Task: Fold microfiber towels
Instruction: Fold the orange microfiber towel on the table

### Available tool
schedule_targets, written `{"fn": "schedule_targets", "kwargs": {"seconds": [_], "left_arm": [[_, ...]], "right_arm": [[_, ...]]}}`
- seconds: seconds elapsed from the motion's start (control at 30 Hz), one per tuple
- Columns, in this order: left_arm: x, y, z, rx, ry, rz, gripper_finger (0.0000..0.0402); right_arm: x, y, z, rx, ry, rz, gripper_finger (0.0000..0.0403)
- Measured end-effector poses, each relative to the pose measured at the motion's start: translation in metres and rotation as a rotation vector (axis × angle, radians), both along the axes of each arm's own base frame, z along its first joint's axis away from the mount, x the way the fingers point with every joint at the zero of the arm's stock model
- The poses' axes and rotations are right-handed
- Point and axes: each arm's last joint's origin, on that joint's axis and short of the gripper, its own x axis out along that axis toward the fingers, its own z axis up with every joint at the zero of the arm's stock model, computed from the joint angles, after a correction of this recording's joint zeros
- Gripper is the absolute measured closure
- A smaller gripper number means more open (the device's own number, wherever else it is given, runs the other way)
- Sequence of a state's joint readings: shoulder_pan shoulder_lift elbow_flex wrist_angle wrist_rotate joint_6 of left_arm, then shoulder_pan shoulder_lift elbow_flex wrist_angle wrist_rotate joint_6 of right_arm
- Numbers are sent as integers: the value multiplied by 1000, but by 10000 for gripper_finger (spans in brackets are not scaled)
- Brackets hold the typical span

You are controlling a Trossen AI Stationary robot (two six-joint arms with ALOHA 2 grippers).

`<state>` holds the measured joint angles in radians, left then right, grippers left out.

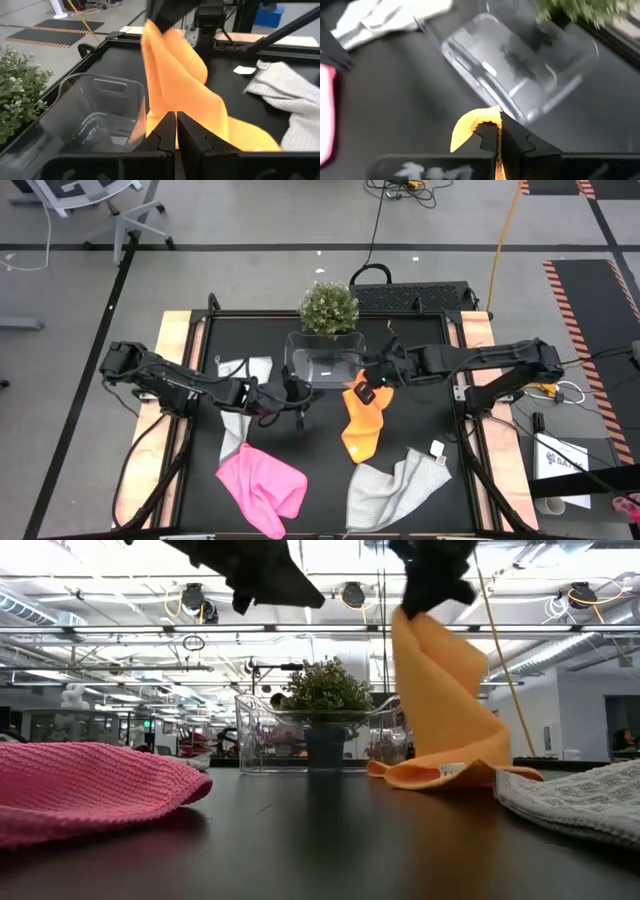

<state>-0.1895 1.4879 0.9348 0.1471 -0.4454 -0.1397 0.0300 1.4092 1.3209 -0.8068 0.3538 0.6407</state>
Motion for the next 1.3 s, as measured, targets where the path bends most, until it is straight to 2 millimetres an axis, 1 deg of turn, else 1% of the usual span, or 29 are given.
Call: {"fn": "schedule_targets", "kwargs": {"seconds": [0.1, 0.17, 0.23, 0.3, 0.43, 0.53, 0.63, 0.77, 0.9, 1.03, 1.1, 1.3], "left_arm": [[1, 0, 0, -5, -10, 6, 382], [1, 0, 0, -23, -16, 13, 383], [1, 0, 0, -27, -17, 15, 382], [1, 0, 0, -28, -18, 15, 383], [1, 0, -1, -27, -11, 14, 382], [1, 0, -1, -34, -9, 14, 382], [1, 0, -1, -48, -14, 18, 382], [1, -1, -1, -53, -8, 3, 382], [1, -1, -2, -56, -4, -6, 382], [1, -1, -2, -64, -6, -3, 382], [1, -1, -2, -95, -15, 8, 383], [7, -3, -21, -202, 26, 63, 382]], "right_arm": [[8, -3, 6, 23, -83, 95, 403], [11, 0, 13, 34, -150, 190, 403], [12, 5, 20, 48, -207, 280, 403], [9, 8, 27, 29, -244, 308, 403], [-8, 8, 35, -30, -210, 230, 403], [-30, 7, 36, -42, -124, 136, 403], [-52, 6, 36, -32, -43, 27, 403], [-71, 5, 34, 12, 34, -100, 403], [-79, 6, 28, 77, 119, -154, 403], [-80, 6, 22, 79, 164, -155, 403], [-79, 4, 18, 76, 171, -158, 403], [-75, 3, 9, 70, 158, -143, 403]]}}
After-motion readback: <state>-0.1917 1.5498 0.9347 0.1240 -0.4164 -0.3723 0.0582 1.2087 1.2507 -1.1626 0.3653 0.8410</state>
